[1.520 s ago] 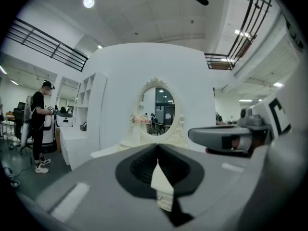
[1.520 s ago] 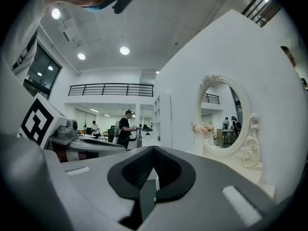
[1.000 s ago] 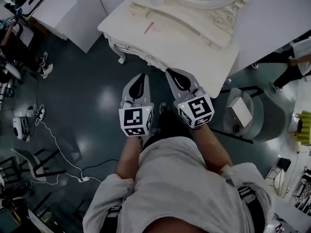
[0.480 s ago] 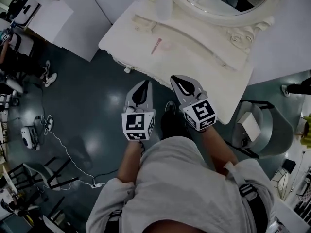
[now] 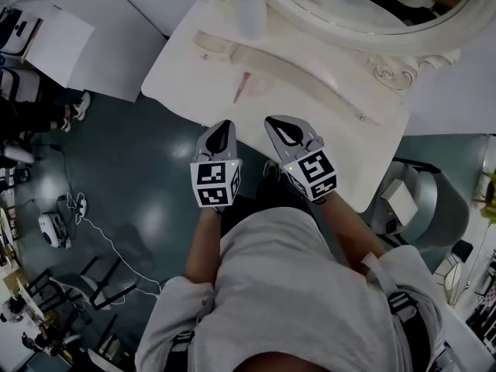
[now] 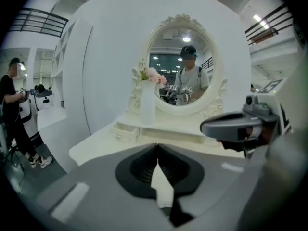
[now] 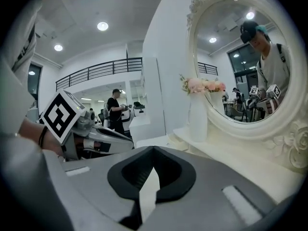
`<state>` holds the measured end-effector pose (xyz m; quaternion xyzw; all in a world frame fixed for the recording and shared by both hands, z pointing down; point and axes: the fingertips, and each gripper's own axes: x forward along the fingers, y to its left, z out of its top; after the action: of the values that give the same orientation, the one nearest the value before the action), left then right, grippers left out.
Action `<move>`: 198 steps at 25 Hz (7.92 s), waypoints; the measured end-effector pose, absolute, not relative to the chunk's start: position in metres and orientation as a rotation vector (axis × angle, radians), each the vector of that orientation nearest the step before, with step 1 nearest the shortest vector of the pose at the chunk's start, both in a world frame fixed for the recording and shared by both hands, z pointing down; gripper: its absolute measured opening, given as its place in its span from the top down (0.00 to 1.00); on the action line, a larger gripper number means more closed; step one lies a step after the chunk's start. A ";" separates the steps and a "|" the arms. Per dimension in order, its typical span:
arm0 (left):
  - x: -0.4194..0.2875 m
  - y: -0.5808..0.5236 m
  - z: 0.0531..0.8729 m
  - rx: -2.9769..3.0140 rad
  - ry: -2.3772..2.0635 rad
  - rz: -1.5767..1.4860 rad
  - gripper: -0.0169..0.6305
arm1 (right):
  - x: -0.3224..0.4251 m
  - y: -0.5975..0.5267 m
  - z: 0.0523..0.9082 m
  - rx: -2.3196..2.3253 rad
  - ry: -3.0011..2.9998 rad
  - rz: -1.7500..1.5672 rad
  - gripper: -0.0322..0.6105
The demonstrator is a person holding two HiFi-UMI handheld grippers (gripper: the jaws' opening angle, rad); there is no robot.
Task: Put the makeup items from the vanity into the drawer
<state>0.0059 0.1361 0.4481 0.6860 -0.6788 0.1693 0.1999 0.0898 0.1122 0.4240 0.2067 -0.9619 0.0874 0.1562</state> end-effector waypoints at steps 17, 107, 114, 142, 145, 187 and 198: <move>-0.027 0.038 0.561 1.894 -1.534 0.867 0.97 | 0.082 0.038 0.473 0.795 -2.592 0.434 0.95; -0.132 -0.029 0.546 2.463 -0.784 1.629 0.92 | -0.020 -0.037 0.501 1.075 -2.435 0.576 0.95; -0.156 -0.042 0.540 2.543 -0.708 1.680 0.92 | -0.047 -0.048 0.504 1.098 -2.418 0.586 0.95; -0.186 -0.109 0.566 2.637 -0.156 2.052 0.92 | -0.054 -0.062 0.504 1.275 -2.321 0.647 0.95; -0.187 -0.112 0.570 2.634 -0.133 2.079 0.92 | -0.054 -0.062 0.505 1.282 -2.318 0.657 0.95; -0.171 -0.123 0.595 2.711 -0.163 2.016 0.92 | -0.046 -0.062 0.514 1.352 -2.258 0.696 0.95; -0.171 -0.124 0.596 2.689 -0.214 2.031 0.92 | -0.041 -0.060 0.514 1.312 -2.274 0.691 0.95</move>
<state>-0.1710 -0.1240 0.5957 0.7909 -0.0629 0.5973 -0.1173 -0.0413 -0.0603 0.5136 0.4724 -0.8186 0.2487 0.2118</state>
